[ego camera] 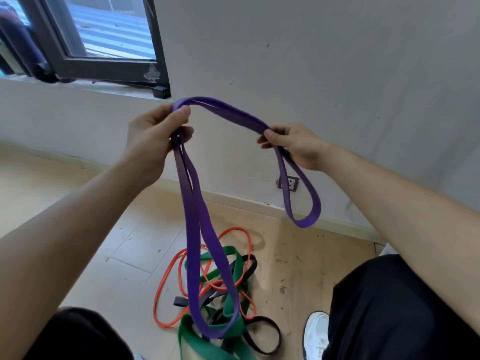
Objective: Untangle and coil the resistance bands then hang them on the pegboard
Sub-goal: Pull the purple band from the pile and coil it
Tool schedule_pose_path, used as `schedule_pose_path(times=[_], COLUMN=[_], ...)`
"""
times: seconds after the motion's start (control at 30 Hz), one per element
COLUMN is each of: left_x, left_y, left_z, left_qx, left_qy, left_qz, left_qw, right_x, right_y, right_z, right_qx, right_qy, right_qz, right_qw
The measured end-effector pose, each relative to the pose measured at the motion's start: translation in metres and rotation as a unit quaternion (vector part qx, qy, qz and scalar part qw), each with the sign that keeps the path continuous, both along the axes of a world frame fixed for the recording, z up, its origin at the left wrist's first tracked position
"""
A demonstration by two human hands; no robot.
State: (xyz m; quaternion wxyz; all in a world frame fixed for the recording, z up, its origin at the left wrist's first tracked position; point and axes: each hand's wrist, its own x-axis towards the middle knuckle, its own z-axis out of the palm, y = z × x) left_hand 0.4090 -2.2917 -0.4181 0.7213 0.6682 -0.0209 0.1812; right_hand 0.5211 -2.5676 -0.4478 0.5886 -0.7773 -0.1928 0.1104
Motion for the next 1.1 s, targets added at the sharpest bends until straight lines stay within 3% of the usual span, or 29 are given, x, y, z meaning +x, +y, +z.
schedule_pose_path(times=[0.13, 0.27, 0.47, 0.6, 0.77, 0.83, 0.93, 1.1], left_x=[-0.002, -0.003, -0.006, -0.009, -0.013, -0.013, -0.012, -0.008], left_y=[-0.009, -0.018, -0.018, -0.009, -0.009, -0.011, -0.016, -0.023], left_z=[0.009, 0.009, -0.008, -0.011, -0.013, -0.013, -0.018, -0.047], left_qx=[-0.023, 0.028, 0.157, 0.192, 0.211, 0.202, 0.203, 0.255], left_qy=[-0.032, -0.042, -0.013, 0.005, 0.011, 0.009, 0.025, 0.130], left_qz=[-0.010, -0.036, -0.050, -0.056, -0.061, -0.070, -0.091, -0.170], left_qw=[0.999, 0.998, 0.986, 0.980, 0.976, 0.977, 0.975, 0.943], right_x=[-0.014, -0.025, -0.040, -0.044, -0.051, -0.052, -0.051, -0.038], right_y=[0.015, 0.039, 0.069, 0.071, 0.069, 0.066, 0.064, 0.052], right_z=[-0.007, -0.010, 0.017, 0.022, 0.034, 0.039, 0.042, 0.052], right_qx=[-0.105, -0.161, 0.030, 0.028, -0.073, -0.073, -0.011, 0.131], right_qy=[0.028, 0.028, 0.006, -0.074, -0.195, -0.209, -0.203, -0.163], right_qz=[0.096, 0.153, 0.127, 0.083, 0.097, 0.090, 0.073, -0.030], right_qw=[0.989, 0.975, 0.991, 0.993, 0.973, 0.971, 0.976, 0.977])
